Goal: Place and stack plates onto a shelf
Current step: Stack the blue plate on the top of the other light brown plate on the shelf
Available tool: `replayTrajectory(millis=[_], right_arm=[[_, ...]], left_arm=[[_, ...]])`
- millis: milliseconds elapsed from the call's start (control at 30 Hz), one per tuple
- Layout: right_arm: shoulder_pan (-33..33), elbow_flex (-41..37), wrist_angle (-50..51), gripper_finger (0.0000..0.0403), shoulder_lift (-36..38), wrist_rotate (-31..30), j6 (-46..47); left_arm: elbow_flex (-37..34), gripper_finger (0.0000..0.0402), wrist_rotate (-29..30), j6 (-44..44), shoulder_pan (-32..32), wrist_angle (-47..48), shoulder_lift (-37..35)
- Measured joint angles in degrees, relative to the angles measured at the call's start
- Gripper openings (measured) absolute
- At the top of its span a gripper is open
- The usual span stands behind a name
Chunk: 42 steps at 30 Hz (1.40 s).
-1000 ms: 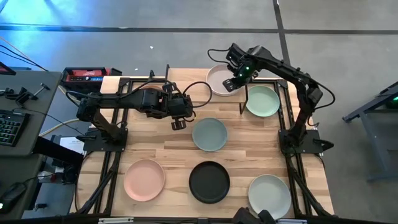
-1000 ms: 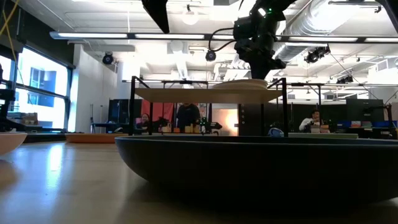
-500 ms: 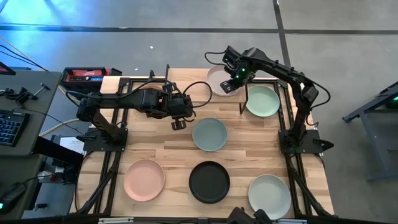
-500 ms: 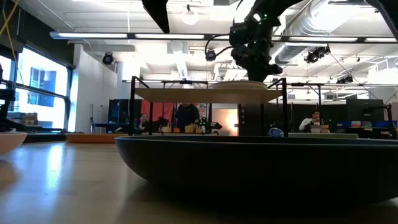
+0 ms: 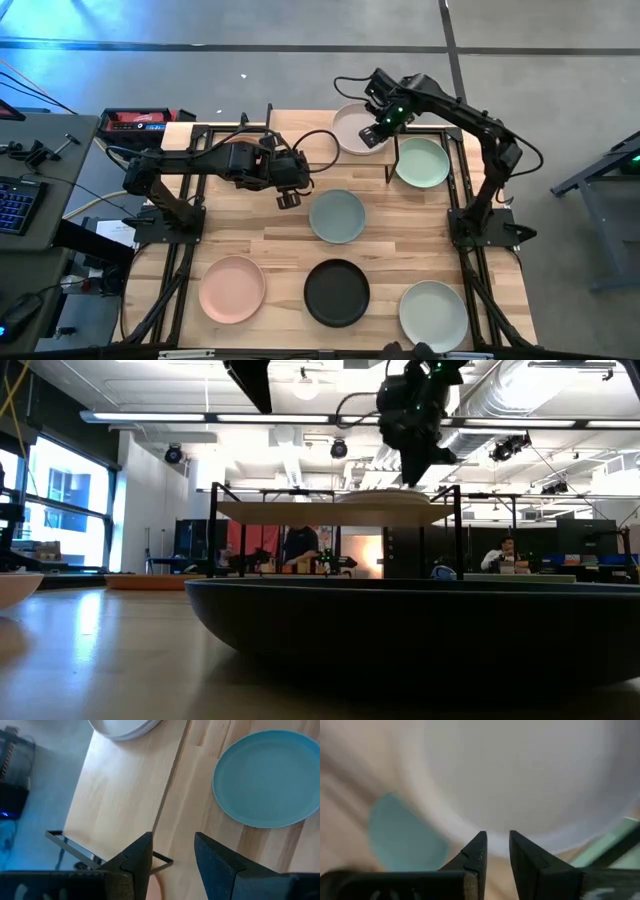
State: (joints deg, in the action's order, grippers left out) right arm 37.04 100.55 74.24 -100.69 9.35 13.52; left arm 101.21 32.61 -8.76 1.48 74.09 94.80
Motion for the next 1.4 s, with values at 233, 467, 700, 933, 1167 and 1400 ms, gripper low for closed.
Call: replayTrajectory(millis=[233, 467, 700, 933, 1167, 1400], right_arm=[[-4.62, 0.0, 1.95, 0.006, 2.99, 6.37, -1.87], [-12.29, 0.0, 2.87, 0.006, 5.47, 6.95, 0.59], [-21.22, 0.0, 3.17, 0.006, 6.32, 5.44, 5.86], [-29.48, 0.0, 3.25, 0.006, 6.32, 1.64, 13.61], [-36.78, 0.0, 3.09, 0.006, 6.32, -2.74, 25.91], [-43.7, 0.0, 3.08, 0.006, 6.32, -6.44, 38.88]], left_arm=[[0.0, 0.0133, -2.5, -5.6, 0.0, 5.02, 0.0], [0.0, 0.0133, -3.37, -11.02, 0.11, 10.52, 0.0], [0.0, 0.0133, -4.43, -16.1, 2.25, 14.48, 0.0], [0.0, 0.0133, -4.45, -16.67, 6.04, 15.93, 0.0], [0.0, 0.0133, -7.28, -16.71, 10.53, 15.93, 0.0], [0.0, 0.0133, -8.47, -19.02, 15.93, 15.93, 0.0]])
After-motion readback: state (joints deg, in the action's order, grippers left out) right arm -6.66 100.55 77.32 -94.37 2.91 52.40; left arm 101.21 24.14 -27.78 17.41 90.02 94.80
